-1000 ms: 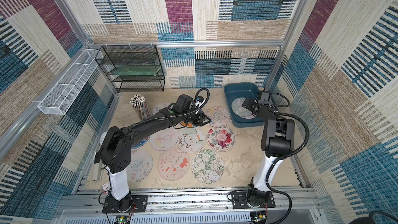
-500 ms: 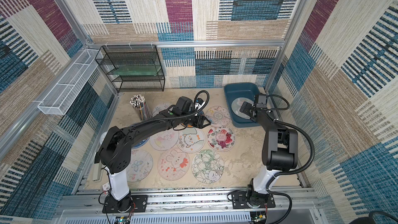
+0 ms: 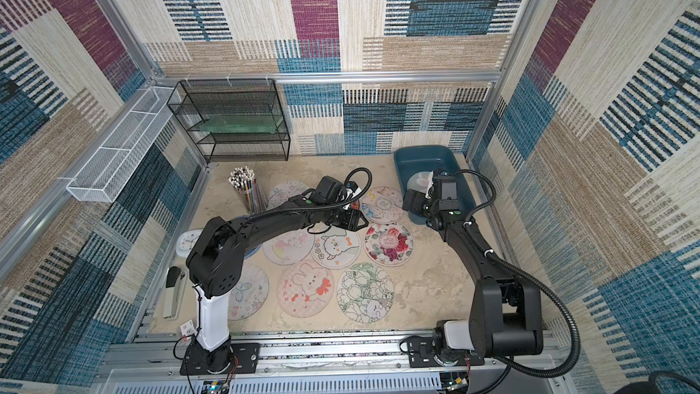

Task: Put the coasters into the storage box
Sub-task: Place the coaster in the storage box, then pick up the coaster from the center of the board.

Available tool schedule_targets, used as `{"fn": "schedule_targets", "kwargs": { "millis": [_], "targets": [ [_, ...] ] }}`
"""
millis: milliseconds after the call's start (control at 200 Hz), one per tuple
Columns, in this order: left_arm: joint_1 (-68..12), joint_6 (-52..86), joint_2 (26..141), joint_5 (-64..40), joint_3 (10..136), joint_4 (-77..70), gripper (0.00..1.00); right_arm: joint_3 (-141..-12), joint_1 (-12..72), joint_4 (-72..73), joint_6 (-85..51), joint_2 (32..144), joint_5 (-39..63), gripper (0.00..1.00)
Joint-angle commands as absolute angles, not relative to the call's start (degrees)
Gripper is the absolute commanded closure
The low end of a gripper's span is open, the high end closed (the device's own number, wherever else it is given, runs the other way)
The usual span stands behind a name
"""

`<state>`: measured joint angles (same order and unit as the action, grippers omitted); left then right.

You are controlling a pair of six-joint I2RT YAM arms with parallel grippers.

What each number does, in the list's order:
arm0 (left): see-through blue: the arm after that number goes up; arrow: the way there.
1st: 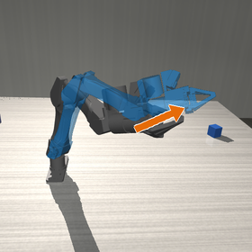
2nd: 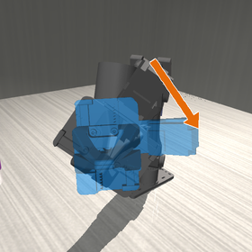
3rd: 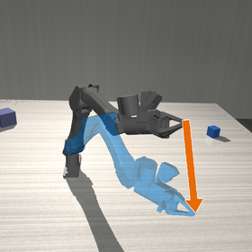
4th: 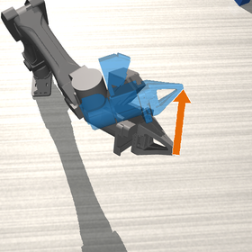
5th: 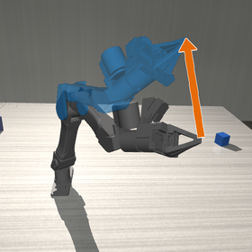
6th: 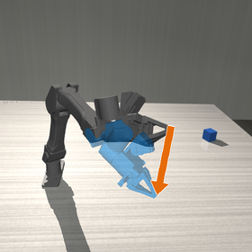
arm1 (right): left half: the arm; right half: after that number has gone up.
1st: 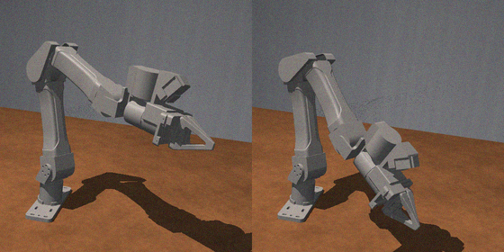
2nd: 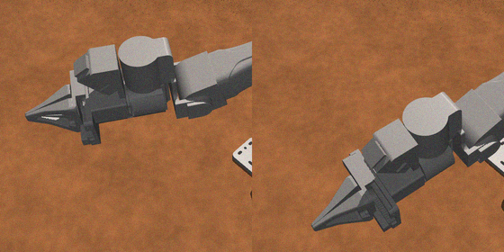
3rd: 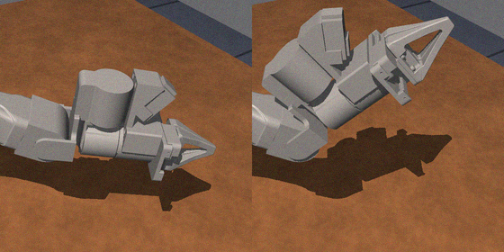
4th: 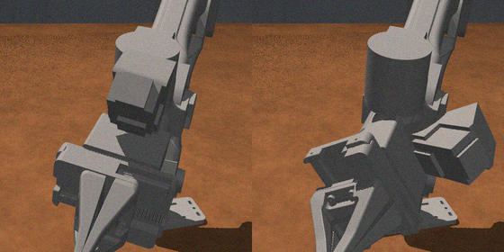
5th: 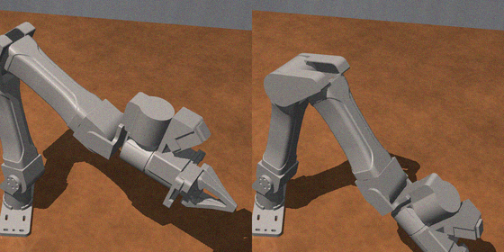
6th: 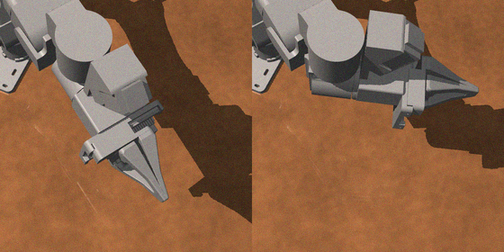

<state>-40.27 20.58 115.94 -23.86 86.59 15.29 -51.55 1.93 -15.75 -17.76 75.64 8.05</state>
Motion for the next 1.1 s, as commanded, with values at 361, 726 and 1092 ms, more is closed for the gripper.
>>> {"fn": "schedule_targets", "kwargs": {
  "millis": [361, 726, 1092],
  "targets": [
    [-43.5, 23.1, 123.0, -22.6, 93.8, 21.6, 0.41, -41.8, 5.0, -21.6, -19.4, 67.7, 17.8, 0.03],
    [-43.7, 23.3, 126.2, -20.4, 95.0, 22.5, 0.41, -36.1, 5.0, -19.3, -25.8, 71.1, 16.1, 0.03],
    [-43.7, 23.5, 128.5, -20.8, 95.6, 22.1, 0.41, -32.9, 3.6, -16.5, -27.4, 77.6, 18.8, 0.04]
  ]
}}
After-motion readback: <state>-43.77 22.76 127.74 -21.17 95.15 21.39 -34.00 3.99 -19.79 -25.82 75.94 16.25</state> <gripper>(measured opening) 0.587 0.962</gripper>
